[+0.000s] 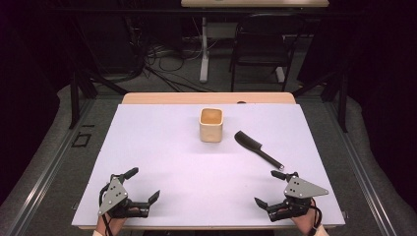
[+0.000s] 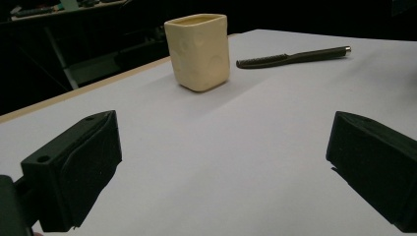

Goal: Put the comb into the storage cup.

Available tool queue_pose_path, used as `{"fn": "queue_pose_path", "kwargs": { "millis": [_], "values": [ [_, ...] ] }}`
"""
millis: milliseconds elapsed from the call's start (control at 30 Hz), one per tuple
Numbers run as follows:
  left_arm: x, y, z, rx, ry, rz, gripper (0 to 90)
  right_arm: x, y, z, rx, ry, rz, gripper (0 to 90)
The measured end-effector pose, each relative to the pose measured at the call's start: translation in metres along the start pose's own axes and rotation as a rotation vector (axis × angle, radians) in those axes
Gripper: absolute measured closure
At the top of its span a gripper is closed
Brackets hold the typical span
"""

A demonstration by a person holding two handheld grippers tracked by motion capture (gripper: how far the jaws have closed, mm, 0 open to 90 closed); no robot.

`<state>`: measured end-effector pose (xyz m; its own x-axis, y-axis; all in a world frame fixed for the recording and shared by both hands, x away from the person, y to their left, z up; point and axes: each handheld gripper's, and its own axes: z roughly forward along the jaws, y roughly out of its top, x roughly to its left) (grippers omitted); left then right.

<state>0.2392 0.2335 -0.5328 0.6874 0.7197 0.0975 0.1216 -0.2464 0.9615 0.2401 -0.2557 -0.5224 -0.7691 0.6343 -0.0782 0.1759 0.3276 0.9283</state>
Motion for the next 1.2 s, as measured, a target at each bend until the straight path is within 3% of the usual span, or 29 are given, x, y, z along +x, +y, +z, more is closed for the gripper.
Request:
{"fn": "queue_pose_path", "kwargs": {
  "millis": [667,1200],
  "values": [
    [0.000,0.000,0.001,0.001,-0.002,0.002,0.2,-0.006,0.001,0.010,0.092,-0.033,0.020,0.0],
    [0.001,0.000,0.001,0.002,0.012,-0.002,0.3,-0.020,0.003,0.017,0.123,-0.048,0.045,0.0]
  ]
}}
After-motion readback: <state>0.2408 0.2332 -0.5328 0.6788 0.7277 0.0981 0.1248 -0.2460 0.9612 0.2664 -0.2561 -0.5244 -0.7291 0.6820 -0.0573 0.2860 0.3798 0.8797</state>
